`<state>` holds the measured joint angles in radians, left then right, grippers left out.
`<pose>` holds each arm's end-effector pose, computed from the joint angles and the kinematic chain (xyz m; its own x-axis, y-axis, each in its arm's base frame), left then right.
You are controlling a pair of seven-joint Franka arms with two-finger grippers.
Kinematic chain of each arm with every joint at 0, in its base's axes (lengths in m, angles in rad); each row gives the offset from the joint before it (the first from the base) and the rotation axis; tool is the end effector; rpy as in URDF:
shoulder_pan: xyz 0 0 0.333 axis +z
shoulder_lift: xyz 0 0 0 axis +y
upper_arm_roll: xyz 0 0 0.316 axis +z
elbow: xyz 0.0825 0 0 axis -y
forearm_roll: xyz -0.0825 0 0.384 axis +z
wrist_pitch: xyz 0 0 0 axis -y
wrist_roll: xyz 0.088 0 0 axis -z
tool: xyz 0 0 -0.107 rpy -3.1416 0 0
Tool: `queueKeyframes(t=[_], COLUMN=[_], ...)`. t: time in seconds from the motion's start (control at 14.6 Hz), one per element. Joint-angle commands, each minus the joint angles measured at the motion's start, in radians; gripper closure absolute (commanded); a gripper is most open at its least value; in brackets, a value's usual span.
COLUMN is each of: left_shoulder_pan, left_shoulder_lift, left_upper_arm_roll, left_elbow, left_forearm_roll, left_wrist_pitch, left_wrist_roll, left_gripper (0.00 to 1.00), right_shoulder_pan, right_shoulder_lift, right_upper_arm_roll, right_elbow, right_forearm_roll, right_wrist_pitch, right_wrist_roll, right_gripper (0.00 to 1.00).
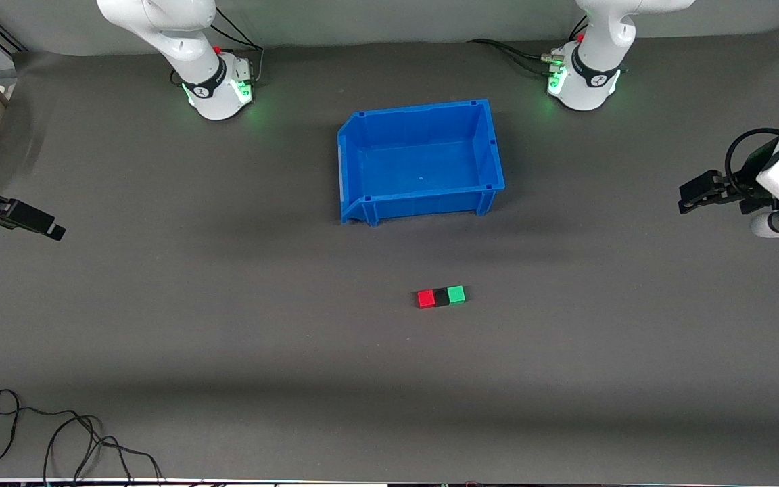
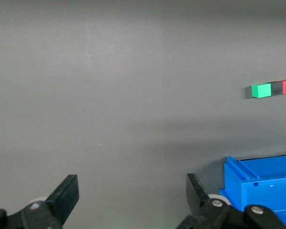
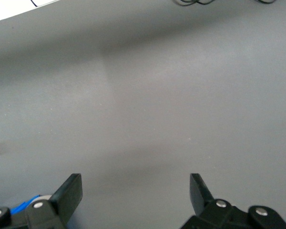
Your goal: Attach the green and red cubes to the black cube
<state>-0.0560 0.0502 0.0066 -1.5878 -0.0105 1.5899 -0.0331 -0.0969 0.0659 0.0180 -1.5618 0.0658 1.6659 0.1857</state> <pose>0.5689 -0.0293 0.5899 0.9987 -0.0160 -0.0484 -0.0156 -0.9998 0.0086 0.5819 -0.0399 0.6001 0.9633 -0.2672 0.0250 -0.2648 -0.9616 -0.0727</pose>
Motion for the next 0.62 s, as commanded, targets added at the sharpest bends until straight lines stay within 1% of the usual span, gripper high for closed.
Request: queueKeyframes(t=[0.0, 0.14, 0.34, 0.55], left_shoulder_pan=[-0.013, -0.013, -0.013, -0.013], left_shoulder_lift=[-0.001, -0.001, 0.0, 0.0], left_upper_arm_roll=[0.004, 0.004, 0.004, 0.004], left_elbow=[0.011, 0.011, 0.012, 0.012], left_forearm_roll=[0.024, 0.024, 0.024, 0.024], left_wrist_pitch=[-0.019, -0.019, -0.019, -0.019], left_wrist_roll=[-0.002, -0.002, -0.002, -0.002], left_gripper=[0.0, 0.0, 0.0, 0.0], right_shoulder_pan=[0.014, 0.019, 0.019, 0.017], right_shoulder_lift=[0.017, 0.018, 0.028, 0.025], right_upper_arm_roll=[0.02, 0.045, 0.046, 0.046], right_elbow=[0.045, 0.045, 0.026, 0.025], right_forearm_roll=[-0.024, -0.05, -0.057, -0.058], right_wrist_pitch=[-0.035, -0.037, -0.052, -0.054], right_wrist_roll=[-0.005, -0.037, -0.049, -0.103], right_gripper=[0.0, 0.0, 0.0, 0.0])
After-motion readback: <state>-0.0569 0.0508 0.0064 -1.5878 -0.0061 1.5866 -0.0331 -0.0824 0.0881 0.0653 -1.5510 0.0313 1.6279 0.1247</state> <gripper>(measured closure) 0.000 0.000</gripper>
